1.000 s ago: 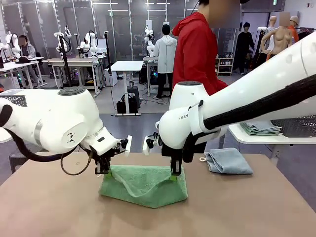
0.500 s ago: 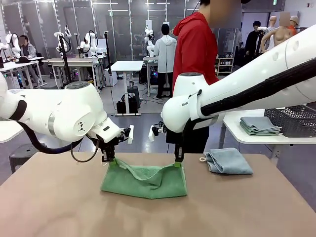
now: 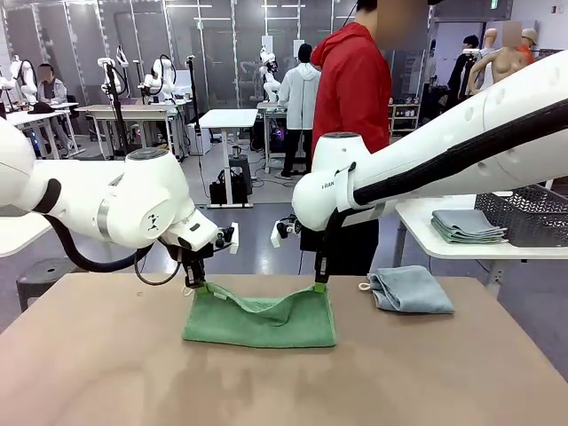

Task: Fold the towels and place them in the basket.
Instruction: When a person lays out a Towel with hook on the table, fold it in half twice.

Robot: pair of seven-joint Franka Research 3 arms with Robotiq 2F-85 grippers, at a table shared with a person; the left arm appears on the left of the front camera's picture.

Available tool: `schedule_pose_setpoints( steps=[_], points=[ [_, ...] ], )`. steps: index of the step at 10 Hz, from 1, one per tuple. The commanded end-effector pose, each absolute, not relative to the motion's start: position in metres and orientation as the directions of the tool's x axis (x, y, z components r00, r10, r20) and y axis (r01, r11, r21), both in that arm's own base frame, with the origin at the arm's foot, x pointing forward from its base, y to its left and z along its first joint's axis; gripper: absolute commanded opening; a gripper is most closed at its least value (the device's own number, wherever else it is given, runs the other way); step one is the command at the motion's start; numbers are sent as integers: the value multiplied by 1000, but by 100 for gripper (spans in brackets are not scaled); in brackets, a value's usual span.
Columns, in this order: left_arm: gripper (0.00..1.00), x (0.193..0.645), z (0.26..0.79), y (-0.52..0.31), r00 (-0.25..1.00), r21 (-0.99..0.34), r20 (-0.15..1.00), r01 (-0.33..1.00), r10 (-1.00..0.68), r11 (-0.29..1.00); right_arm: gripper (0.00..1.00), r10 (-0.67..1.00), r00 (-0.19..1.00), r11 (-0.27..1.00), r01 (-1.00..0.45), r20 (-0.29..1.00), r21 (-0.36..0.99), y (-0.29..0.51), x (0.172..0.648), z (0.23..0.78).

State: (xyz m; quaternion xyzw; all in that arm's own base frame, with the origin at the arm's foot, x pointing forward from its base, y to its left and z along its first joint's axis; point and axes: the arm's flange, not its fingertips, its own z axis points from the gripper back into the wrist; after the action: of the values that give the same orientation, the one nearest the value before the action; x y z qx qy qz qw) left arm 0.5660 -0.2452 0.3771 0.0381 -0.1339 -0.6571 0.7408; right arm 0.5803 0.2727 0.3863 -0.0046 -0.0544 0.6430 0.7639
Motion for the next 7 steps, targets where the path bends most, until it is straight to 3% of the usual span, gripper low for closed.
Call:
schedule_pose_setpoints(
  steps=[1, 7],
  points=[
    [5, 585, 372, -253, 137, 187, 120, 970, -983, 158, 3, 975, 218, 221, -973, 54, -70, 275, 602, 383],
    [5, 596, 364, -240, 227, 176, 118, 953, -967, 246, 3, 959, 277, 279, -960, 53, -32, 259, 625, 368]
  ],
)
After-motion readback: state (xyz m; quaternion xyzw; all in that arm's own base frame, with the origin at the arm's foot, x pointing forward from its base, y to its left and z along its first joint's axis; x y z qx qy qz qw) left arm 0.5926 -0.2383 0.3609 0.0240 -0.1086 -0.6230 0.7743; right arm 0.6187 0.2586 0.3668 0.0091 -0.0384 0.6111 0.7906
